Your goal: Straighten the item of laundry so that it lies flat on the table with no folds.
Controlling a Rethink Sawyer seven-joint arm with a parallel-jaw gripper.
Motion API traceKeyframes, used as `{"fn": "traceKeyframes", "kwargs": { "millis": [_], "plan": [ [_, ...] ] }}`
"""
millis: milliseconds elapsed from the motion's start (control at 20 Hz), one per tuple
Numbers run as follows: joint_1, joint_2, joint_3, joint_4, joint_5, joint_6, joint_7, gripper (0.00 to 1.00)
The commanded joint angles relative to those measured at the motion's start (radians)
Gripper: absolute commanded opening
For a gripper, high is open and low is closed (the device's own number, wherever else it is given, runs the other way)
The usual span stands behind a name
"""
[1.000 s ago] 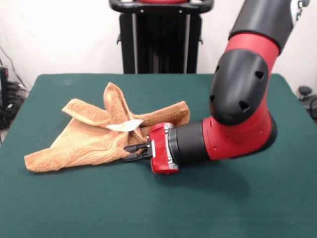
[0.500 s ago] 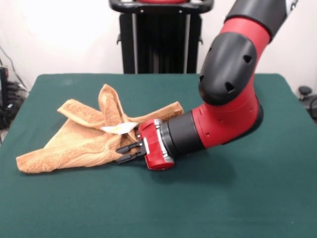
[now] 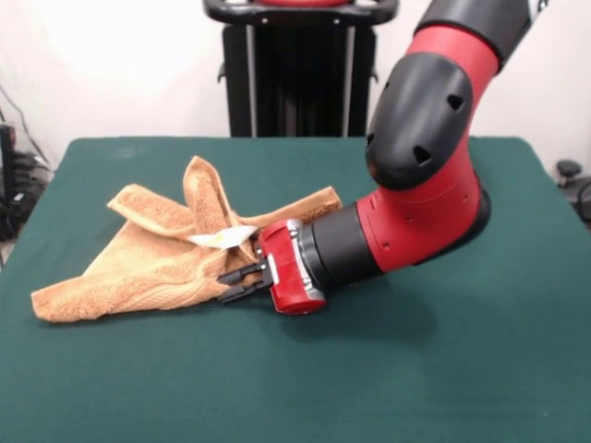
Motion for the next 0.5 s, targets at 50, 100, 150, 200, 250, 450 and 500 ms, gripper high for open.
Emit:
{"fn": "traceKeyframes", "kwargs": {
  "millis": [50,100,150,200,250,450,500],
  "plan": [
    [0.016,0.117,0.176,-0.061,0.150,0.100,0.292,0.00],
    [0.016,0.115,0.178,-0.073,0.163,0.119,0.299,0.00],
    [0.020,0.116,0.173,-0.085,0.174,0.142,0.311,0.00],
    [0.020,0.115,0.174,-0.100,0.190,0.172,0.322,0.00],
    [0.021,0.116,0.169,-0.115,0.201,0.199,0.332,0.00],
    [0.011,0.126,0.143,-0.174,0.239,0.263,0.358,0.00],
    [0.007,0.127,0.139,-0.184,0.247,0.272,0.361,0.00]
  ]
}}
